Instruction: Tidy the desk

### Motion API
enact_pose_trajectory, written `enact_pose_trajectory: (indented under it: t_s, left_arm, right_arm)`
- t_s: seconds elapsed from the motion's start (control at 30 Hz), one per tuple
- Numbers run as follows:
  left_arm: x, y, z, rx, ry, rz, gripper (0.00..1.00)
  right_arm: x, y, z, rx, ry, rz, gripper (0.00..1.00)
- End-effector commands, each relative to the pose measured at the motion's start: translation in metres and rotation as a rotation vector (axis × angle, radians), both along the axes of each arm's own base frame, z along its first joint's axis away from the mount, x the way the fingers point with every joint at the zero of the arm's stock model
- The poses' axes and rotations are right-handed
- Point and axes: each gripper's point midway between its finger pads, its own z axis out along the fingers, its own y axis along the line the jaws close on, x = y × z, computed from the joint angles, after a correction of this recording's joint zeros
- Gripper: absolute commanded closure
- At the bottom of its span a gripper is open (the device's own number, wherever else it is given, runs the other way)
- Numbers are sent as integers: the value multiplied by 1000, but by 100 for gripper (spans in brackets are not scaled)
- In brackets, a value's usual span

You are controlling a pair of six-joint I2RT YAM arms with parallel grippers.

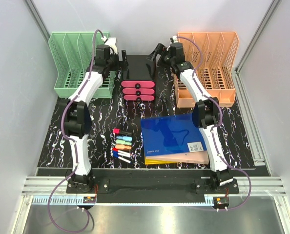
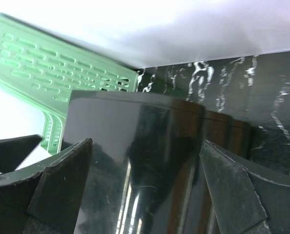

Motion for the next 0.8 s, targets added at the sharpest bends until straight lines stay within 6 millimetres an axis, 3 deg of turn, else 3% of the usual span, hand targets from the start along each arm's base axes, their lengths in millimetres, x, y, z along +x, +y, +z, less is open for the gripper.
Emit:
enact_pose_trajectory:
  t_s: [0.0,0.13,0.3,0.4,0.57,0.6,0.63,0.67,0.7,0.73,0.77]
  left_arm:
    - [4,-6,-19,-41,6,-28,1]
    - [-3,-13,-45,-55,64,-58,1]
    - [-15,-28,-56,-92,103,-129,1]
    - [-28,-41,-62,-114,135,-187,1]
    - [-65,-53,-84,-114,217,-267,1]
    - [-71,-53,-87,-110,227,-277,1]
    - [-82,-51,-92,-102,244,-288,1]
    - [-89,-51,-93,-101,249,-296,1]
    - [-100,-49,-106,-96,284,-297,1]
    - [-105,-48,-98,-88,264,-305,1]
    - [-110,-46,-100,-84,268,-308,1]
  right_arm:
    - [-19,43,7,-3,-53,84,0]
    - [-31,55,-1,-52,-49,98,0]
    - [-41,61,-16,-71,-8,107,0]
    - [-51,65,-13,-102,-13,118,0]
    - [-74,70,-29,-159,31,131,0]
    - [-78,69,-20,-163,20,128,0]
    - [-84,68,-32,-180,48,125,0]
    - [-87,67,-33,-184,51,124,0]
    - [-92,68,-26,-180,47,123,0]
    - [-100,67,-39,-194,76,127,0]
    - [-102,67,-39,-191,72,127,0]
